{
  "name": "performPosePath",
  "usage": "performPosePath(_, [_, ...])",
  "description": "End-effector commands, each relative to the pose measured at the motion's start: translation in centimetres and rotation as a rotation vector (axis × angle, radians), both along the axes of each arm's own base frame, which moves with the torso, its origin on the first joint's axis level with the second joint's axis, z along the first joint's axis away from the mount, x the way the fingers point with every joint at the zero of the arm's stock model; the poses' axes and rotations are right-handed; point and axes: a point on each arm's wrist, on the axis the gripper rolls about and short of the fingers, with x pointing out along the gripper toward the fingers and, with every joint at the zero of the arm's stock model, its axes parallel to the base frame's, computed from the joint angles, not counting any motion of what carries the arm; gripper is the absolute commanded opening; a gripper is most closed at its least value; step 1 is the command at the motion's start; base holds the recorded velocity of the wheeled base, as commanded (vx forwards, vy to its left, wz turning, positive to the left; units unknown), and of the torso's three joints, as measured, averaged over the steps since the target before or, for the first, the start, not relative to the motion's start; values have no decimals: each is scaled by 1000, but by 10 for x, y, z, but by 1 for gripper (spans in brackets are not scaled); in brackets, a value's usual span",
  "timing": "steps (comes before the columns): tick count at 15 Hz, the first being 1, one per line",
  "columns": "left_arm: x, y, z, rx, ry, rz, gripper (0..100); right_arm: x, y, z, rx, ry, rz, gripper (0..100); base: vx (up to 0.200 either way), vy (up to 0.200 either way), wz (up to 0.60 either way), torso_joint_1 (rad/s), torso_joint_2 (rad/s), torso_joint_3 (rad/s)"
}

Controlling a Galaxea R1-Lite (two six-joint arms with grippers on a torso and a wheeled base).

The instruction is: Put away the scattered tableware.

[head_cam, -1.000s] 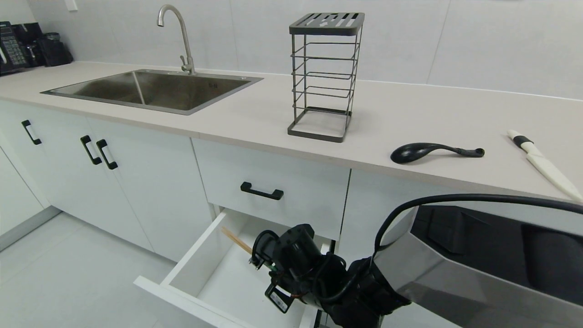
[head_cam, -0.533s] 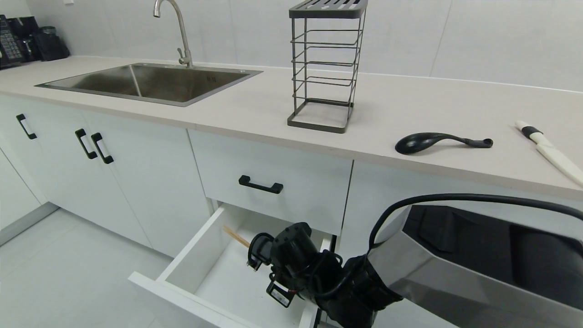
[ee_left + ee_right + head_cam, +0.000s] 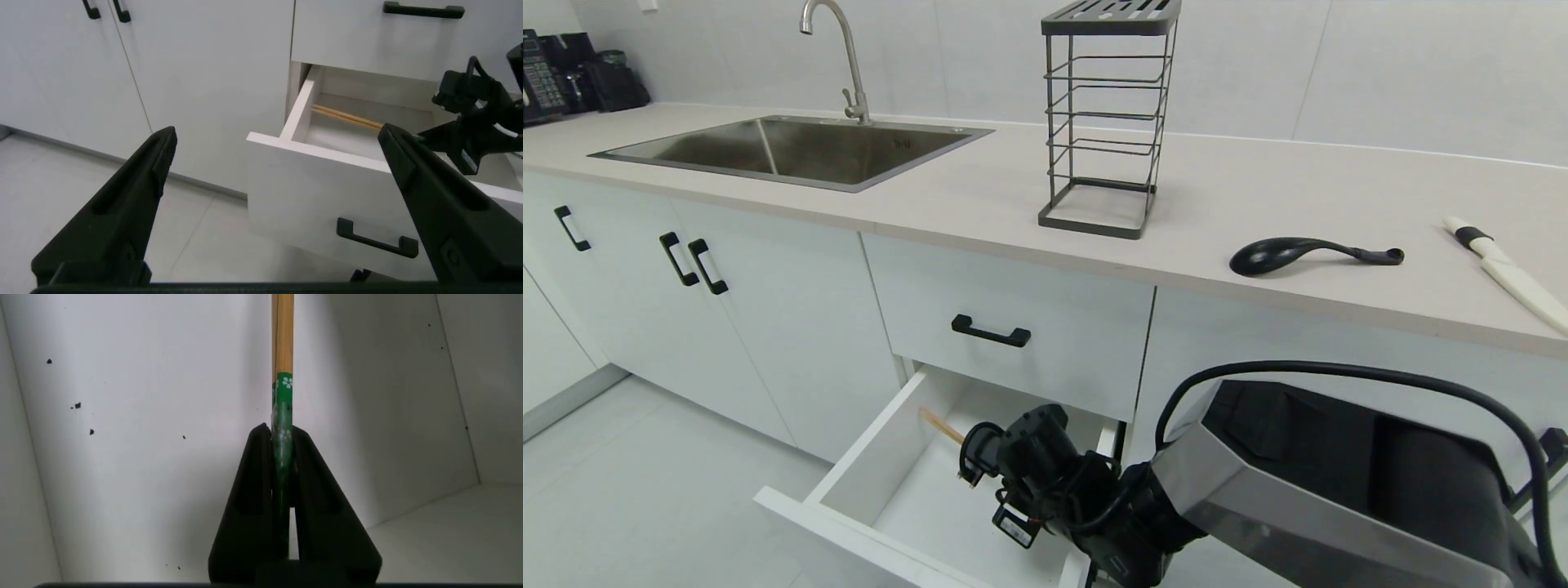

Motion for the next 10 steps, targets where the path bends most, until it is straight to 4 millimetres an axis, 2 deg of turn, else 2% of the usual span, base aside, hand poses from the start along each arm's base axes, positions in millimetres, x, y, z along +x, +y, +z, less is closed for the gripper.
performPosePath(1, [0,0,0,0,1,0,100,1,4,-11,-8,11,7,0,0,0,0,0,0,0])
performPosePath(9, [0,0,0,0,1,0,100,-7,16,-18,17,75,99,0,0,0,0,0,0,0])
performPosePath(10, [0,0,0,0,1,0,100,-8,16,-19,6,86,101,100,0,0,0,0,0,0])
